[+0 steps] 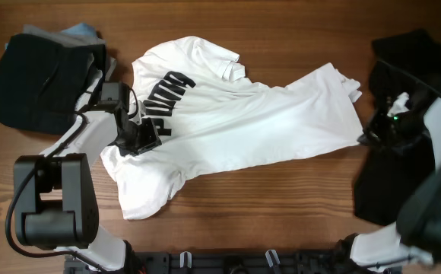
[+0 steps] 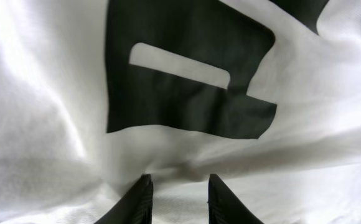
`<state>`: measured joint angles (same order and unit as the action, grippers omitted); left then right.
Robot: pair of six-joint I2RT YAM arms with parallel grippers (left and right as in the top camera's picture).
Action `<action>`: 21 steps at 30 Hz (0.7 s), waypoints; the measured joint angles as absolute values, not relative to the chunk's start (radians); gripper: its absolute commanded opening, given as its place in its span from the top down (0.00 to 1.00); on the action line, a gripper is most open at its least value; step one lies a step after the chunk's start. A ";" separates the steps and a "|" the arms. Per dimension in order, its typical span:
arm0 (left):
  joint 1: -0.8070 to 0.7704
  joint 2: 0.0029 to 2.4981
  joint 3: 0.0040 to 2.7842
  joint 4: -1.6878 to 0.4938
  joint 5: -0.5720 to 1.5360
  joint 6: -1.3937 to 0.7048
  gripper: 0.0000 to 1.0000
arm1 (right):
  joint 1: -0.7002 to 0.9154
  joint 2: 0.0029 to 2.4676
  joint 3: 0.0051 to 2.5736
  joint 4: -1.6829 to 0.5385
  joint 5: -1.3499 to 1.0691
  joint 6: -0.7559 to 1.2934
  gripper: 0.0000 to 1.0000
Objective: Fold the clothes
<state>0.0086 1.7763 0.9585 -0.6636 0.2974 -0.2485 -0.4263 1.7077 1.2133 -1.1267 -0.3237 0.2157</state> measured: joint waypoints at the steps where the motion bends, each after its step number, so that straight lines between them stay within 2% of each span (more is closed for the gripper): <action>1: 0.017 1.776 0.958 -0.666 0.298 -0.249 0.69 | -0.426 1.627 1.221 -1.196 -0.293 0.243 0.96; 3: 0.046 1.776 0.958 -0.670 0.299 -0.249 0.69 | -0.426 1.528 1.230 -1.290 -0.209 0.291 0.96; 4: 0.059 1.776 0.958 -0.672 0.302 -0.249 0.68 | -0.426 1.503 1.230 -1.344 -0.154 0.311 0.63; 5: 0.073 1.776 0.957 -0.673 0.305 -0.246 0.66 | -0.426 1.499 1.230 -1.361 -0.119 0.318 0.43; 6: 0.077 1.776 0.957 -0.673 0.305 -0.243 0.64 | -0.426 1.500 1.230 -1.361 -0.088 0.326 0.34; 8: 0.078 1.774 0.958 -0.673 0.306 -0.238 0.60 | -0.426 1.500 1.230 -1.349 -0.049 0.331 0.27; 12: 0.079 1.771 0.958 -0.673 0.306 -0.232 0.52 | -0.426 1.500 1.230 -1.295 -0.025 0.331 0.27; 15: 0.080 1.770 0.963 -0.676 0.305 -0.230 0.50 | -0.426 1.500 1.221 -1.158 -0.093 0.217 0.47; 17: 0.080 1.770 0.967 -0.682 0.297 -0.230 0.50 | -0.426 1.504 1.184 -1.056 -0.196 0.154 0.55; 19: 0.081 1.776 0.981 -0.702 0.274 -0.230 0.50 | -0.426 1.525 1.145 -0.987 -0.258 0.125 0.58; 21: 0.084 1.784 0.997 -0.731 0.253 -0.229 0.51 | -0.426 1.595 1.085 -0.870 -0.329 0.095 0.56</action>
<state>0.0837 1.7836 0.9966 -0.7307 0.2531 -0.2291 -0.4263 1.5951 1.0847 -0.8696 -0.3294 0.0952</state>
